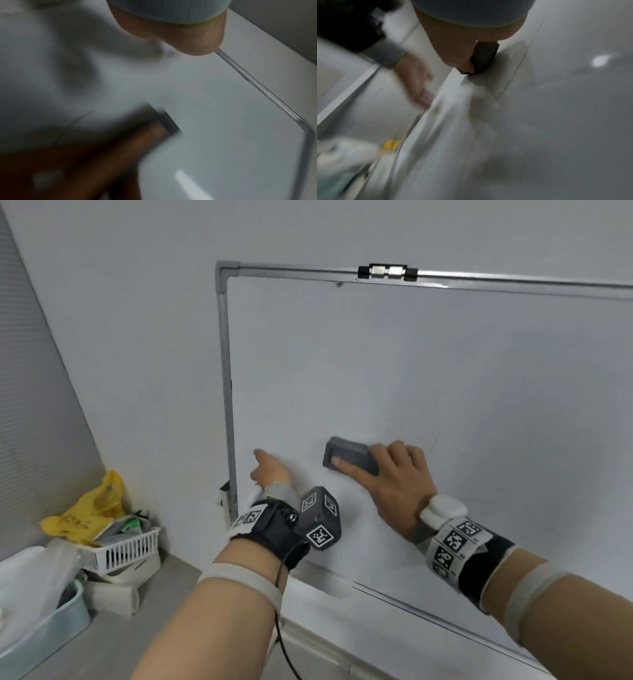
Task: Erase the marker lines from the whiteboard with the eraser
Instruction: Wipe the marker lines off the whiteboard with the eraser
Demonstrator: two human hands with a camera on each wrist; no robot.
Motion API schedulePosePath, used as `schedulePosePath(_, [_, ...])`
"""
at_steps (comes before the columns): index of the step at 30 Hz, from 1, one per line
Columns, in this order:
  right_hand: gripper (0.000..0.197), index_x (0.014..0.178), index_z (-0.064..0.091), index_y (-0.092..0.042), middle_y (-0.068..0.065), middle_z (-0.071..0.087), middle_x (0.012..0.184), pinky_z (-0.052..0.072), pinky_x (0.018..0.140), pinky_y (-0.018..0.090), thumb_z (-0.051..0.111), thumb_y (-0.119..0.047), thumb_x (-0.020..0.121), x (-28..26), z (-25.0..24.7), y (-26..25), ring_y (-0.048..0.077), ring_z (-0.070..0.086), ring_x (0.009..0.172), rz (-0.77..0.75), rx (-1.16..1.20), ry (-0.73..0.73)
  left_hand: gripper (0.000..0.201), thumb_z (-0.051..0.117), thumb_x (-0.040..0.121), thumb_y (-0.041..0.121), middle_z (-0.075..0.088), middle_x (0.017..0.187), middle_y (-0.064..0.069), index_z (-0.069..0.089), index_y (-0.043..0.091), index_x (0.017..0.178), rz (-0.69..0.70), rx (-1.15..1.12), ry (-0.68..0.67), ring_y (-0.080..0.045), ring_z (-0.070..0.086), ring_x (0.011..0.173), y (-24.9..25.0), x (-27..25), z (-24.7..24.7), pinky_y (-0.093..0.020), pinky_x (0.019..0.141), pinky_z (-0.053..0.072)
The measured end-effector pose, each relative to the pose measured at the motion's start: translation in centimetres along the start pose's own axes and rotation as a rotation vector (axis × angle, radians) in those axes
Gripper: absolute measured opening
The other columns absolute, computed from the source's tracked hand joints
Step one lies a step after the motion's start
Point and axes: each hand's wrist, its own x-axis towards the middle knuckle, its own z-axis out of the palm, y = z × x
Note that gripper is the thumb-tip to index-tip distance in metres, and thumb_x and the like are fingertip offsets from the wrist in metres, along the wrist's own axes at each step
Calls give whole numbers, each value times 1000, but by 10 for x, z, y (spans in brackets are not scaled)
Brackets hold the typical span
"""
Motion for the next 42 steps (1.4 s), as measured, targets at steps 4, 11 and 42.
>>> schedulePosePath(4, [75, 141, 45, -36, 9, 54, 113, 44, 85, 45, 60, -9, 73, -52, 7, -5, 34, 54, 94, -236, 3, -174, 46, 42, 101, 41, 39, 148, -12, 47, 14, 139, 441, 157, -84, -30, 45, 133, 30, -45, 23, -35, 101, 36])
schedulePosePath(11, [90, 148, 47, -42, 10, 56, 117, 33, 88, 43, 72, -4, 70, -6, -32, 39, 30, 48, 97, 243, 42, 74, 39, 43, 103, 21, 37, 143, 3, 46, 25, 143, 1246, 338, -468, 22, 38, 119, 51, -85, 45, 1, 101, 28])
schedulePosePath(42, [80, 144, 51, -44, 8, 61, 113, 38, 85, 42, 69, -5, 77, -46, 10, 62, 30, 50, 93, 266, 69, 93, 42, 30, 99, 33, 53, 137, 10, 52, 33, 135, 1705, 1094, -481, -15, 39, 137, 103, -147, 180, -51, 123, 1])
